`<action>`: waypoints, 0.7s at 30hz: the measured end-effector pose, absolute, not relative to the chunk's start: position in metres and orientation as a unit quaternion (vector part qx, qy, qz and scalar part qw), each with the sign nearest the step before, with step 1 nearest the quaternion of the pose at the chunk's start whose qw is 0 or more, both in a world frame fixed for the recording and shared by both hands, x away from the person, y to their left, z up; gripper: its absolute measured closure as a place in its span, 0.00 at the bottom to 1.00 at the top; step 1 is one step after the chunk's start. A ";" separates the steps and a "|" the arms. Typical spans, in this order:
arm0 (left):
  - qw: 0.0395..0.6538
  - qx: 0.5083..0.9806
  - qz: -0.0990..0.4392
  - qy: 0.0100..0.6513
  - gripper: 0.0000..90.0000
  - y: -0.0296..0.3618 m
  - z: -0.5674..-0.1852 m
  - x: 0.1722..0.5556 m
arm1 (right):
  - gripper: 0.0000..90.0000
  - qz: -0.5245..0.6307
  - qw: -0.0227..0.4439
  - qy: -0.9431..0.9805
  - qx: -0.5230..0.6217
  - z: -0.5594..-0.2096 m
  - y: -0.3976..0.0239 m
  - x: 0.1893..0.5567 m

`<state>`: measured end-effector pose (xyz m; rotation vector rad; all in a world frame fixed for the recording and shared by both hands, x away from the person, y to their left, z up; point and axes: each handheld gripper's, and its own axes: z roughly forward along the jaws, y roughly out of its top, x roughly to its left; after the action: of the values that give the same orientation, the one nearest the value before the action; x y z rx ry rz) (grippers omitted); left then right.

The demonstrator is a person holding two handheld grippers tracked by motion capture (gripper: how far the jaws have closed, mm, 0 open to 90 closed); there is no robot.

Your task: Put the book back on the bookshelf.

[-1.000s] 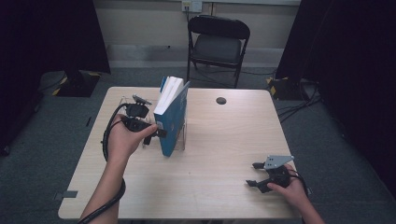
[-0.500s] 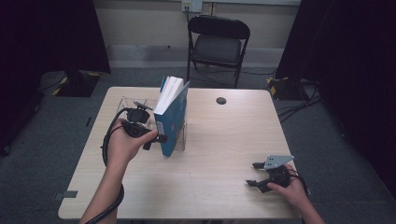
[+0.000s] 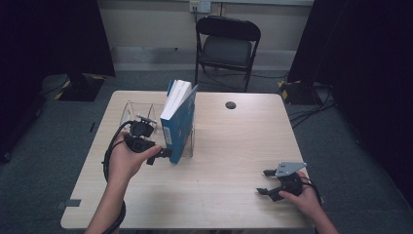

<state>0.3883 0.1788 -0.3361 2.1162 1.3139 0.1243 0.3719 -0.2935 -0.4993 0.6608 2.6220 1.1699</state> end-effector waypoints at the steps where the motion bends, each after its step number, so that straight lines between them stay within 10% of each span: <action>1: 0.319 0.804 0.046 0.500 0.25 0.180 -0.338 0.388 | 0.25 0.395 0.099 0.886 0.224 -0.499 -0.293 0.372; 21: 0.334 0.793 0.023 0.509 0.24 0.195 -0.369 0.388 | 0.25 0.395 0.098 0.886 0.223 -0.499 -0.293 0.372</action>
<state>0.3878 0.1946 -0.3694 2.0705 1.3286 0.0597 0.3719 -0.2935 -0.4992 0.6610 2.6211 1.1677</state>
